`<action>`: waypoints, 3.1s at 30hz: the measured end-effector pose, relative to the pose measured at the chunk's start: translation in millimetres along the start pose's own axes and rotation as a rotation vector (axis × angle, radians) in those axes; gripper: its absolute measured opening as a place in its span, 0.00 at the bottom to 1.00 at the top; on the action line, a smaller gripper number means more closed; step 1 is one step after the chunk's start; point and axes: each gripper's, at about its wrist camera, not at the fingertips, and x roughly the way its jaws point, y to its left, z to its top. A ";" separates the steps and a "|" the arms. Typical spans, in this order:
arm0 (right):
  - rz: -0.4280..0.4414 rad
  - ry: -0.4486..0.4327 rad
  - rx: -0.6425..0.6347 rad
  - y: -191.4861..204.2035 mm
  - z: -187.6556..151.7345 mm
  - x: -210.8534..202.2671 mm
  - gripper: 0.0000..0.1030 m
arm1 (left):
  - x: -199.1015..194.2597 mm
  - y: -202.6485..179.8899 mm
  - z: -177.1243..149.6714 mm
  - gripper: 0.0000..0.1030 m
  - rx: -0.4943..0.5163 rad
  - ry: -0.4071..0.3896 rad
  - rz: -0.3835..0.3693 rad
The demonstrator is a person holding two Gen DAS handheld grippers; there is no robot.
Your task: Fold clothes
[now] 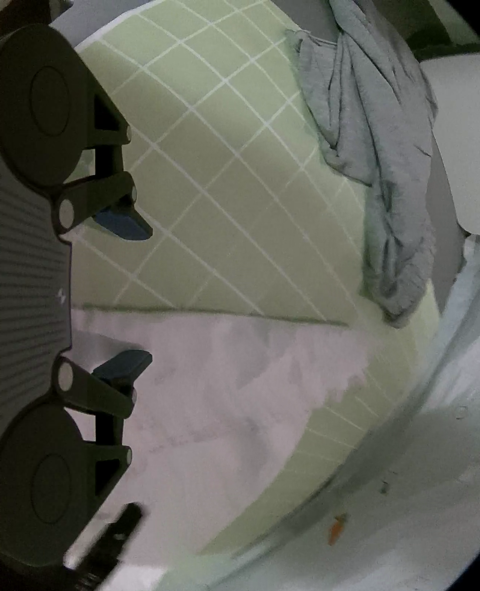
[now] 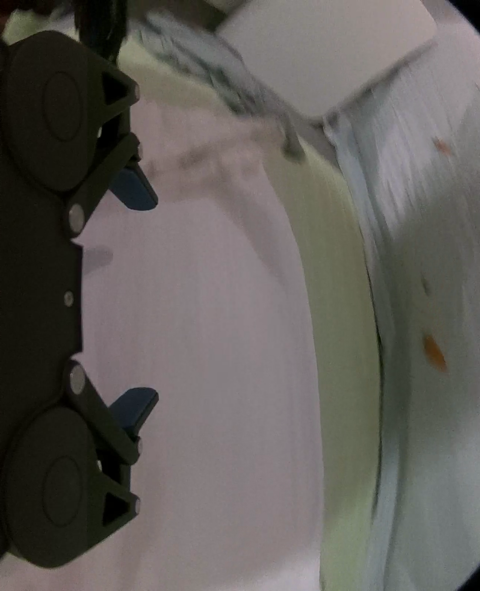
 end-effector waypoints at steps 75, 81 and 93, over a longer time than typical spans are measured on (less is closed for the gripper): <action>0.246 -0.123 -0.172 49.7 58.6 63.2 0.46 | 26.8 -20.0 10.8 0.86 0.093 0.031 0.100; 0.374 -0.073 -0.124 51.4 77.8 90.3 0.18 | 43.4 -30.3 38.6 0.86 0.094 0.029 0.114; 0.102 -0.111 0.004 21.5 84.5 88.1 0.13 | 48.0 -31.7 30.4 0.87 0.092 0.018 0.125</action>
